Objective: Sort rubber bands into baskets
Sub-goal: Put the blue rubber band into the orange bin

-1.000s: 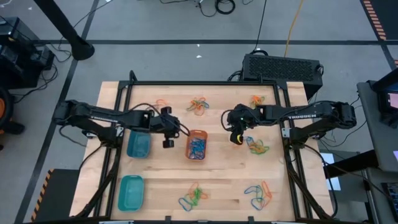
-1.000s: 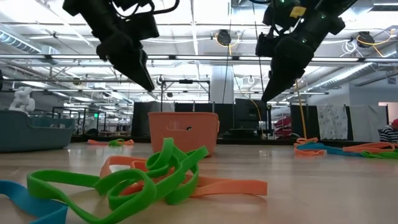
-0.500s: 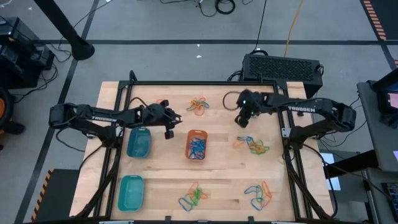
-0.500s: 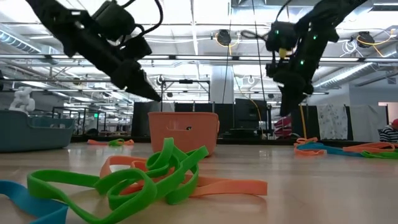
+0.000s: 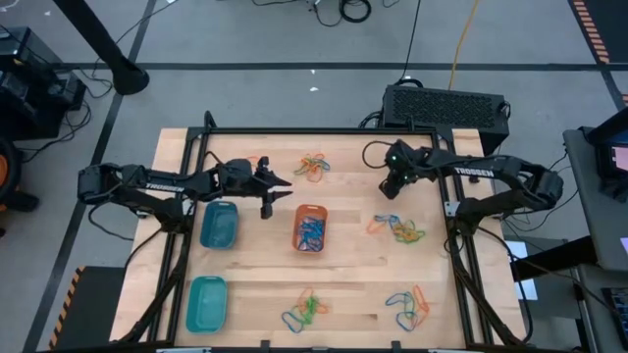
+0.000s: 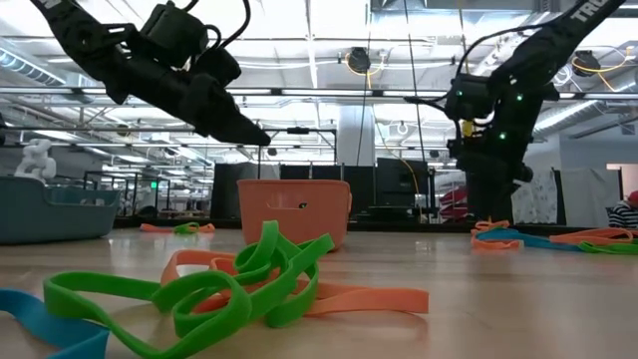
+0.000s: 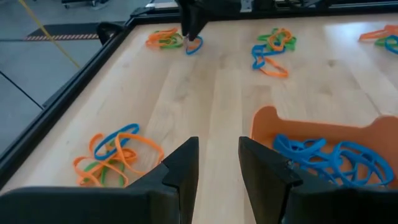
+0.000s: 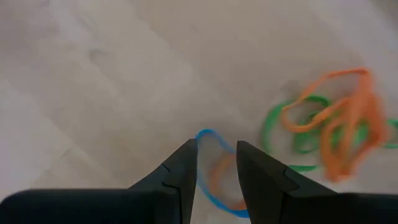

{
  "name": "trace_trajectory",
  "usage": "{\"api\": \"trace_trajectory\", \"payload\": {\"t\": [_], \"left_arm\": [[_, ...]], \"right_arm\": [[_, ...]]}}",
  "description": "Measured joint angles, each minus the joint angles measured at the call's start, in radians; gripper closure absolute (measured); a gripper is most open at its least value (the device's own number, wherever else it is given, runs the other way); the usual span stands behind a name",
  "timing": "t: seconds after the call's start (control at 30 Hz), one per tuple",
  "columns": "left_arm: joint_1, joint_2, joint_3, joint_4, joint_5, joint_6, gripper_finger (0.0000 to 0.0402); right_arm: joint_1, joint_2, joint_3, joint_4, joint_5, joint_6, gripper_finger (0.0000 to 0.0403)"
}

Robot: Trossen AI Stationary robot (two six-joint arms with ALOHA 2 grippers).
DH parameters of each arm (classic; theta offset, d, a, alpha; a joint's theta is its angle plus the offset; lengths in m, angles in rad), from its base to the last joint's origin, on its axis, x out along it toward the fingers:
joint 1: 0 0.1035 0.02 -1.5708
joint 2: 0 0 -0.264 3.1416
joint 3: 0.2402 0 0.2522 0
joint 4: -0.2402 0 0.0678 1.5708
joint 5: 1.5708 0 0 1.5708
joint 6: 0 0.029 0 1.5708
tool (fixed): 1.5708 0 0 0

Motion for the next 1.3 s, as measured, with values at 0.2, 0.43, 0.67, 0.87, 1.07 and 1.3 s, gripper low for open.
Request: {"api": "trace_trajectory", "payload": {"t": [0.2, 0.43, 0.67, 0.87, 1.07, 1.3], "left_arm": [[0.000, 0.000, 0.000, 0.002, 0.000, -0.015, 0.0279], [0.000, 0.000, 0.000, 0.000, 0.000, -0.018, 0.0279], [-0.006, 0.000, 0.000, -0.017, 0.002, -0.043, 0.0279], [-0.014, 0.000, 0.000, -0.015, 0.003, -0.043, 0.0279], [-0.014, 0.000, 0.000, -0.014, 0.003, -0.042, 0.0279], [-0.014, 0.000, 0.000, -0.011, 0.003, -0.042, 0.0279]], "right_arm": [[0.105, 0.000, -0.011, -0.003, -0.174, 0.002, 0.0298], [0.268, 0.000, -0.011, -0.099, -0.183, 0.102, 0.0298], [0.348, 0.000, -0.011, -0.102, -0.181, 0.143, 0.0298], [0.381, 0.000, -0.011, -0.128, -0.152, 0.106, 0.0298], [0.389, -0.001, -0.034, -0.135, -0.111, 0.113, 0.0298], [0.389, -0.003, -0.088, -0.071, -0.111, 0.116, 0.0298]]}}
